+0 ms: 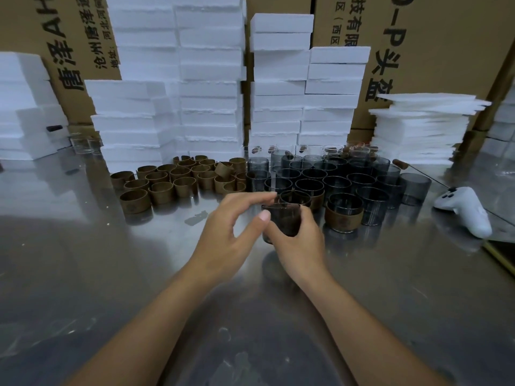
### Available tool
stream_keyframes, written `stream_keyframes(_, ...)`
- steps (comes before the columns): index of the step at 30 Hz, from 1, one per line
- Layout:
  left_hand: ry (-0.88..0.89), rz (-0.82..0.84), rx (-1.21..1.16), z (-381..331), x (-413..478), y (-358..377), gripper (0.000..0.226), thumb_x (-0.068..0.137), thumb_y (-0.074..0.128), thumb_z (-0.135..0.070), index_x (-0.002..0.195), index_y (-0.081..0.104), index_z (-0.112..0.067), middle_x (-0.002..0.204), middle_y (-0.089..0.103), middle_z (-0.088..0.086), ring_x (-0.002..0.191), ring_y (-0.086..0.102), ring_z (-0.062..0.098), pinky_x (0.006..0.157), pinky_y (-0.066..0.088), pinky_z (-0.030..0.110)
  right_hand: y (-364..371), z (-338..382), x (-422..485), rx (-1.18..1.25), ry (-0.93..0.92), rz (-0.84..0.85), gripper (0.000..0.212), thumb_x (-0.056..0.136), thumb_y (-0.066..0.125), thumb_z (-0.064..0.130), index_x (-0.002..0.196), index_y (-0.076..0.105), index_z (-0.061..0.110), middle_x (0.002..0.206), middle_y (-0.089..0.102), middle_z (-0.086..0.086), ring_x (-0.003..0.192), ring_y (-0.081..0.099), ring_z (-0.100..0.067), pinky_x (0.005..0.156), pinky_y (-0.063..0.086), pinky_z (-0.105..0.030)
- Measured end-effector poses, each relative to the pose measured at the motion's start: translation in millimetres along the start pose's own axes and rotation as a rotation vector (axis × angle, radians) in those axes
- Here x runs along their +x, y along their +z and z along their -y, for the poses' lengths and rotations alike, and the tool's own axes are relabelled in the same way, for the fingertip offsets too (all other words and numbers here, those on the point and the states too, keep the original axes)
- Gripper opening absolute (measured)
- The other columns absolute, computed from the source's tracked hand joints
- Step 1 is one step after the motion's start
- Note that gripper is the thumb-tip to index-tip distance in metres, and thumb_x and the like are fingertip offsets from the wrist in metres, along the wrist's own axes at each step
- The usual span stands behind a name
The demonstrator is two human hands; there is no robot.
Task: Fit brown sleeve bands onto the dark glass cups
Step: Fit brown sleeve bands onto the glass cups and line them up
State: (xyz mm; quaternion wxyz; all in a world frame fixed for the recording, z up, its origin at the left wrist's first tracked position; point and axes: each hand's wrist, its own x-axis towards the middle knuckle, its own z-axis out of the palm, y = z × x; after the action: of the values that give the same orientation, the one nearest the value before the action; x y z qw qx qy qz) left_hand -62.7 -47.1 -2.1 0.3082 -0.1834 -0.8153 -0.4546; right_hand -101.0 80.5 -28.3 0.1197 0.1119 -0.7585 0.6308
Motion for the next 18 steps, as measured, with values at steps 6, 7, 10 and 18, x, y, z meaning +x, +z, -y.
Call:
stream_keyframes(6,0.018,0.004,0.039,-0.6,0.6,2.7,0.025,0.089,0.051,-0.029,0.111,0.058,-0.038,0.111,0.059,-0.025,0.114,0.051,0.000,0.093,0.041,0.017,1.0,0.0,-1.1,0.067,-0.014,-0.014,0.041,0.065,0.068,0.052,0.100,0.054,0.035,0.101,0.064,0.008,0.094,0.063,-0.011,0.082,0.055,-0.037)
stream_keyframes(7,0.003,0.005,0.043,-0.3,0.4,2.7,0.024,0.089,0.051,-0.031,0.111,0.058,-0.038,0.110,0.058,-0.027,0.113,0.050,-0.001,0.090,0.045,0.022,1.3,0.1,-1.0,0.073,-0.016,-0.012,0.040,0.066,0.070,0.050,0.101,0.054,0.035,0.102,0.064,0.008,0.095,0.063,-0.011,0.083,0.056,-0.039)
stream_keyframes(10,-0.034,0.002,0.054,1.5,0.7,1.3,0.024,0.088,0.049,-0.034,0.110,0.058,-0.035,0.106,0.056,-0.028,0.110,0.049,-0.004,0.080,0.048,0.024,1.7,0.1,-1.1,0.071,-0.042,0.001,0.032,0.072,0.074,0.041,0.096,0.053,0.040,0.101,0.065,0.007,0.095,0.063,-0.012,0.083,0.055,-0.037)
stream_keyframes(18,-0.083,-0.064,0.097,8.9,1.8,-5.1,0.021,0.089,0.046,-0.033,0.102,0.062,-0.033,0.099,0.059,-0.022,0.104,0.052,-0.002,0.086,0.035,0.005,1.8,6.4,-5.7,0.071,-0.054,0.108,0.049,0.068,0.072,0.056,0.110,0.059,0.034,0.100,0.070,0.011,0.099,0.065,-0.011,0.090,0.053,-0.040)
